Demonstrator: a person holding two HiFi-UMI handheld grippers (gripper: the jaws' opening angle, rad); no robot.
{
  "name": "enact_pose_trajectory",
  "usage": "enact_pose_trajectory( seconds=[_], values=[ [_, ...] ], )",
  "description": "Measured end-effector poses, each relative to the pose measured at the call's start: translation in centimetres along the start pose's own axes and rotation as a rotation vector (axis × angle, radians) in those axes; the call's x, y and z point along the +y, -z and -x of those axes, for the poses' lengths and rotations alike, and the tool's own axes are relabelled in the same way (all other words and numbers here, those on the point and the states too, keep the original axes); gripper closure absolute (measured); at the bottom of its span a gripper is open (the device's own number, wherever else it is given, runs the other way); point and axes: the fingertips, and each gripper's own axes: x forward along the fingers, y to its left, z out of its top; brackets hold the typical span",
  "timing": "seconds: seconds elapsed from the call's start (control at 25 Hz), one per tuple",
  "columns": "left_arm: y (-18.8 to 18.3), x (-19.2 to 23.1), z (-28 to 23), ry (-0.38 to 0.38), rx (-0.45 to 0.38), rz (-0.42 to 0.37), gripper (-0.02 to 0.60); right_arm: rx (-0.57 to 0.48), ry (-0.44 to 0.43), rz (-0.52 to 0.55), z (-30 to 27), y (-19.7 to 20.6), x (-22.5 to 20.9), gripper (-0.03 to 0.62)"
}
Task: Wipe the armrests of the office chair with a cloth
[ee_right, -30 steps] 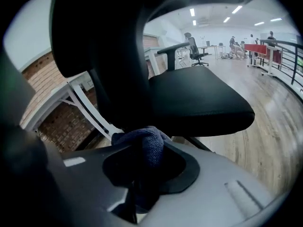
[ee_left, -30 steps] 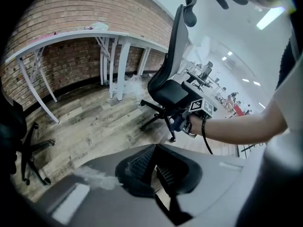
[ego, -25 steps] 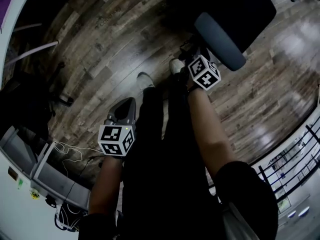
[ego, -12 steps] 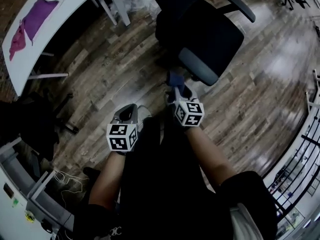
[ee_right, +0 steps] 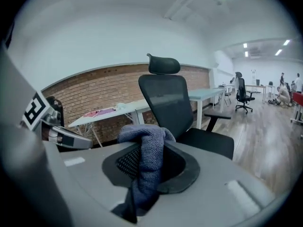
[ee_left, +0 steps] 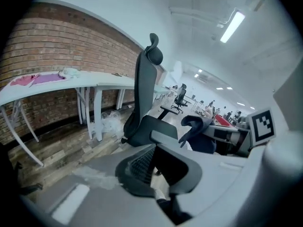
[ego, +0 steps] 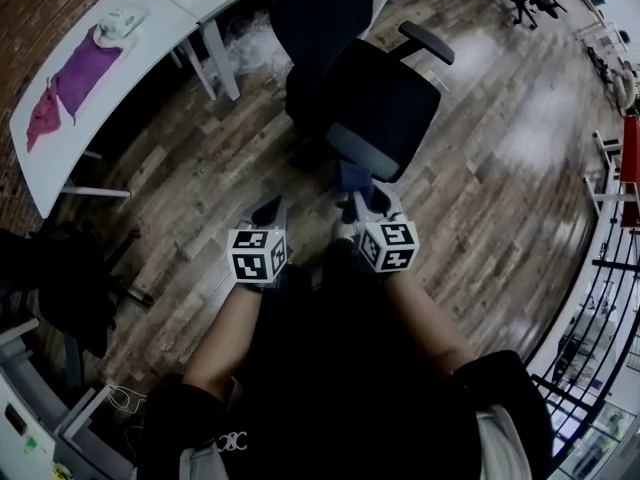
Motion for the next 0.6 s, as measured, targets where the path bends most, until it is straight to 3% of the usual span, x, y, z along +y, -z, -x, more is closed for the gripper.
enact_pose_trajectory(
  seconds=[0.28, 0.6],
  values=[
    [-4.0, -4.6, -1.1, -0.011, -0.075, -0.056, 0.577, -0.036, 0.007, 0.015, 3.1, -1.9, -4.8, 0.507],
    [-6.0, -12.7, -5.1, -0.096, -0.152, -0.008, 0.577, -0.054, -0.245, 0.156, 4.8, -5.0, -9.7, 0.507]
  ],
)
